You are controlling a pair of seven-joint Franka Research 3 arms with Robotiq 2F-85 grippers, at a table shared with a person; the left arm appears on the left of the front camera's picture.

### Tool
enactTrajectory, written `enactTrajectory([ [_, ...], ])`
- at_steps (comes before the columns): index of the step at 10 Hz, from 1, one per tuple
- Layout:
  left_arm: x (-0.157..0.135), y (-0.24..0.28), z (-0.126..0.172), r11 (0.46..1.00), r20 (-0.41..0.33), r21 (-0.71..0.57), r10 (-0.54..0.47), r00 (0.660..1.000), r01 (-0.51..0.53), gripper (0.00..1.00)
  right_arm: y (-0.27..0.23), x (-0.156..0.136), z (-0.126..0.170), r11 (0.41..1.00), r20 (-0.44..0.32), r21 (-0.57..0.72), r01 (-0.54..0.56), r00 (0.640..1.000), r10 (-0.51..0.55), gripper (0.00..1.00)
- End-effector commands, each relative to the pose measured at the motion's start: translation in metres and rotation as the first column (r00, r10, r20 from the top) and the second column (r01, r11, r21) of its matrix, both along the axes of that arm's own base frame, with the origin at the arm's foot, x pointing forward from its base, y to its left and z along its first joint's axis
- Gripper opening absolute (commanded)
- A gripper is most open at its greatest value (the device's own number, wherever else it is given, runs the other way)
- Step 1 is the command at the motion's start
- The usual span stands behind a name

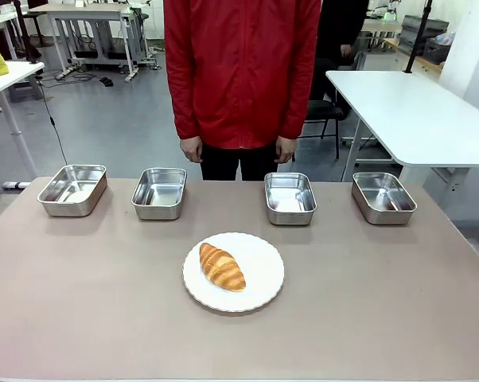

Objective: Place the bread in the container.
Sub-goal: Place the Butter Roll into the Airtight Container indicated by the human.

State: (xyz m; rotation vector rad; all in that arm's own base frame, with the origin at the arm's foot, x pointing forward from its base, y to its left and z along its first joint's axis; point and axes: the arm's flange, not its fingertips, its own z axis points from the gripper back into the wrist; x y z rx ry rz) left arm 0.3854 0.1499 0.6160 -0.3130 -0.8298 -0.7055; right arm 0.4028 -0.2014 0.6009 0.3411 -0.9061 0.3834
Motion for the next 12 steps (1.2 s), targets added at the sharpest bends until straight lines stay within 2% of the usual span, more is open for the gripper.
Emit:
enactTrajectory([
  [1,-0.0027,0.0036,-0.0073,0.999,0.011,0.007,-0.033,0.999,0.033,1.00,0.0022,-0.0011,0.0000,1.000,0.007,0.029,0.004,1.000,-0.004,1.00],
  [4,-0.0057,0.0045,-0.0088,0.999,0.017,0.011,-0.035,0.999,0.034,1.00,0.0015,-0.0008,-0.0011,0.999,0.007,0.034,0.002,1.000,-0.002,1.00],
  [7,-0.0013,0.0033,-0.0096,1.000,-0.015,0.012,-0.004,1.000,0.004,1.00,0.0000,0.0002,-0.0016,0.999,0.000,0.038,-0.011,1.000,0.011,1.00],
  [8,-0.0007,0.0040,-0.0041,1.000,0.010,0.000,-0.018,1.000,0.018,1.00,-0.0006,0.0004,-0.0012,1.000,0.001,0.021,0.005,1.000,-0.005,1.00],
  [12,-0.0007,0.0040,-0.0041,1.000,0.010,0.000,-0.018,1.000,0.018,1.00,-0.0006,0.0004,-0.0012,1.000,0.001,0.021,0.005,1.000,-0.005,1.00],
])
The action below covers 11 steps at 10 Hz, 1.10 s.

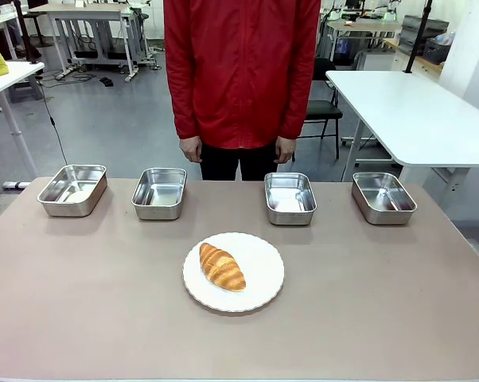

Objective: Place the bread in the container.
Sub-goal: Place the Butter Roll into the Airtight Container indicated by the human.

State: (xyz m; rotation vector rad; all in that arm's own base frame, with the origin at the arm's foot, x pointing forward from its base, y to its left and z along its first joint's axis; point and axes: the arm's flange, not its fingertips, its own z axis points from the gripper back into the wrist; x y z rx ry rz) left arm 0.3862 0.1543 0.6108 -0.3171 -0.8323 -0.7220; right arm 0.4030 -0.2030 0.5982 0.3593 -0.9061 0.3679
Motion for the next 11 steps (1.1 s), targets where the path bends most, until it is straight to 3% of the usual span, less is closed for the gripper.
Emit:
enactTrajectory([
  [1,-0.0014,-0.0004,0.0011,1.000,0.005,-0.001,-0.002,1.000,0.002,1.00,0.0010,0.0001,0.0015,1.000,0.006,0.000,0.000,1.000,0.000,1.00],
  [11,-0.0014,-0.0004,0.0011,1.000,0.005,-0.001,-0.002,1.000,0.002,1.00,0.0010,0.0001,0.0015,1.000,0.006,0.000,0.000,1.000,0.000,1.00],
])
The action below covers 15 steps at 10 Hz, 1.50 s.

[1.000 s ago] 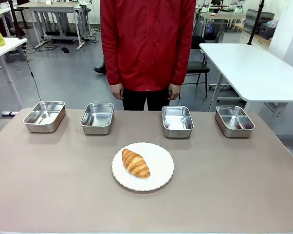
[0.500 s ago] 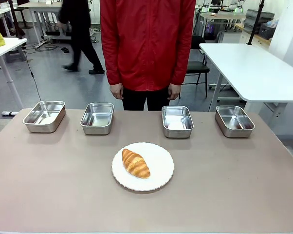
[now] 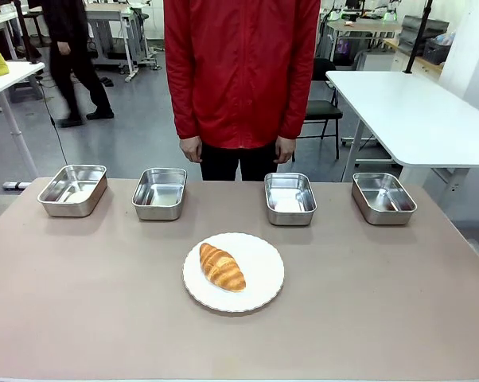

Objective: Place the bread in the container.
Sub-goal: Place the Butter Roll into the Airtight Container indicated by the human.

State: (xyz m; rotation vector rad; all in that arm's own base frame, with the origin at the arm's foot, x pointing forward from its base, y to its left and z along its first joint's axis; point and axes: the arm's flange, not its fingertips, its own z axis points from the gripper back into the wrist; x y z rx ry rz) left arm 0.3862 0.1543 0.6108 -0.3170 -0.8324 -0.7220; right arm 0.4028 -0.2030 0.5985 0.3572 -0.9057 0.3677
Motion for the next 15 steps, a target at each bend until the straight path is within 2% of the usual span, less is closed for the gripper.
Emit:
enactTrajectory([
  [1,-0.0014,-0.0004,0.0010,1.000,0.005,-0.001,-0.002,1.000,0.002,1.00,0.0010,0.0003,0.0012,1.000,0.007,0.002,-0.001,1.000,0.001,1.00],
  [15,-0.0014,-0.0004,0.0010,1.000,0.005,-0.001,-0.002,1.000,0.002,1.00,0.0010,0.0003,0.0012,1.000,0.007,0.002,-0.001,1.000,0.001,1.00],
])
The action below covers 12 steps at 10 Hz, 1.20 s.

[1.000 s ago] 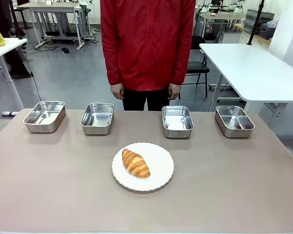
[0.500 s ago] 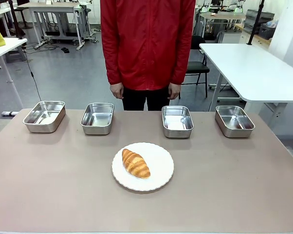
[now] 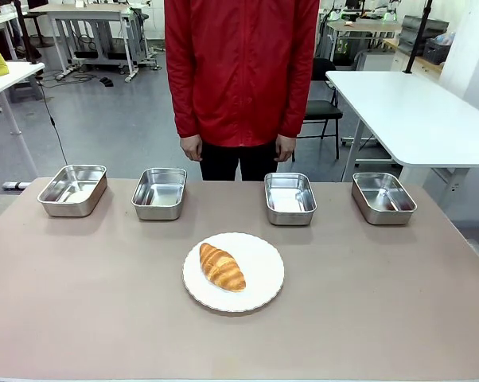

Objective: Place the bread in the container.
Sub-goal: Place the Butter Roll into the Airtight Container indicated by the human.

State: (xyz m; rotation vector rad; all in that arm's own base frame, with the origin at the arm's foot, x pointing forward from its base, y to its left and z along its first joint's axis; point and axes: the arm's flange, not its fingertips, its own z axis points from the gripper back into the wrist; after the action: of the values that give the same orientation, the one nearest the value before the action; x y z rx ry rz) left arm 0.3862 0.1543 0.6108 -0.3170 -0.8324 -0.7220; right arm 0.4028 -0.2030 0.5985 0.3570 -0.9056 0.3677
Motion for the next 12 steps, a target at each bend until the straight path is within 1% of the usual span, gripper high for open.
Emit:
enactTrajectory([
  [1,-0.0014,-0.0004,0.0010,1.000,0.005,-0.001,-0.002,1.000,0.002,1.00,0.0010,0.0003,0.0012,1.000,0.007,0.002,-0.001,1.000,0.001,1.00],
  [12,-0.0014,-0.0004,0.0010,1.000,0.005,-0.001,-0.002,1.000,0.002,1.00,0.0010,0.0003,0.0012,1.000,0.007,0.002,-0.001,1.000,0.001,1.00],
])
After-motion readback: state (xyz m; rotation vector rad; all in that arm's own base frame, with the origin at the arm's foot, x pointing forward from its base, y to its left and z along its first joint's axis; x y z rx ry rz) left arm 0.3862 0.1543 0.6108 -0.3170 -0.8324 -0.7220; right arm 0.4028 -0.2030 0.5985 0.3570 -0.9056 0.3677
